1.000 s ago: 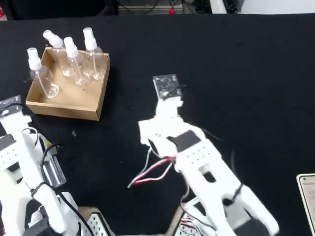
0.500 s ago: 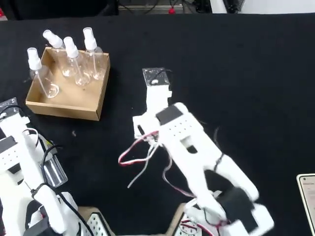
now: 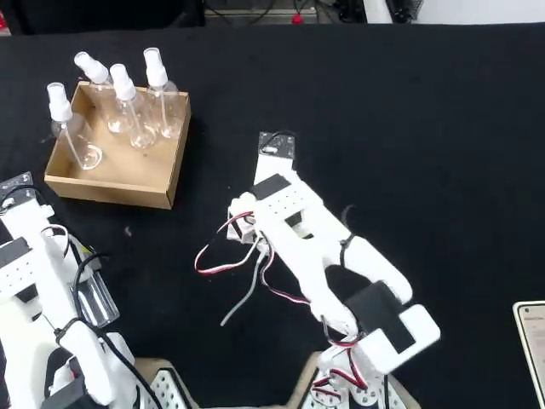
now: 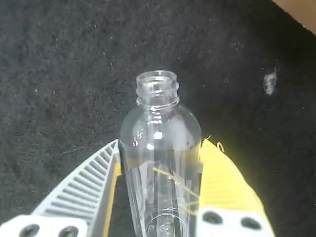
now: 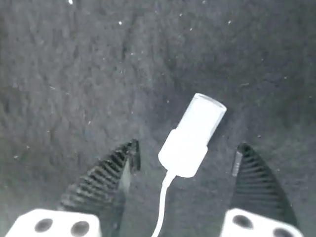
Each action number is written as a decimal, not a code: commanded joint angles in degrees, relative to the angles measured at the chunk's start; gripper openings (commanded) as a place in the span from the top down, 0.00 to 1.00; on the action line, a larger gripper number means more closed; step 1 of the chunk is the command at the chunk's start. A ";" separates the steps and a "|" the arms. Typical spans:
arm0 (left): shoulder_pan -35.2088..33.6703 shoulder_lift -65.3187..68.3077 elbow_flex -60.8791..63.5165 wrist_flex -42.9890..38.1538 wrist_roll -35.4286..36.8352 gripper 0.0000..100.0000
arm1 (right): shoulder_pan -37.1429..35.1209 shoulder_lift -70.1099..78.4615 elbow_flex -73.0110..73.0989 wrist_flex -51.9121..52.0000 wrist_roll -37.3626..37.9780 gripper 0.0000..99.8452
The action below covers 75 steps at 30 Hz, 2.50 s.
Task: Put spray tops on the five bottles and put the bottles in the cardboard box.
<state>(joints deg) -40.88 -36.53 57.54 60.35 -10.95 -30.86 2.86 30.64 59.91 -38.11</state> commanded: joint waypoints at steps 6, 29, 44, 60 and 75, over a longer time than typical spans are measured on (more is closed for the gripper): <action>1.01 -1.32 -0.22 -0.88 0.53 0.84 | 2.90 -0.04 -2.15 1.05 -0.09 0.71; 0.66 -1.32 -0.13 -0.88 0.53 0.84 | 11.60 -0.57 -2.59 -4.31 30.68 0.99; 0.57 -1.32 0.48 -1.14 0.53 0.84 | 23.38 -0.04 -5.05 -4.22 60.13 0.86; 0.57 -1.32 0.84 -1.05 0.53 0.84 | 22.24 6.55 -15.52 11.69 66.81 0.80; 0.66 -1.32 0.92 -0.97 0.53 0.84 | 24.35 10.68 -15.60 3.16 68.22 0.80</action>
<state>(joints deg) -40.53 -36.53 58.77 59.82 -10.77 -7.30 14.02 17.80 64.04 29.76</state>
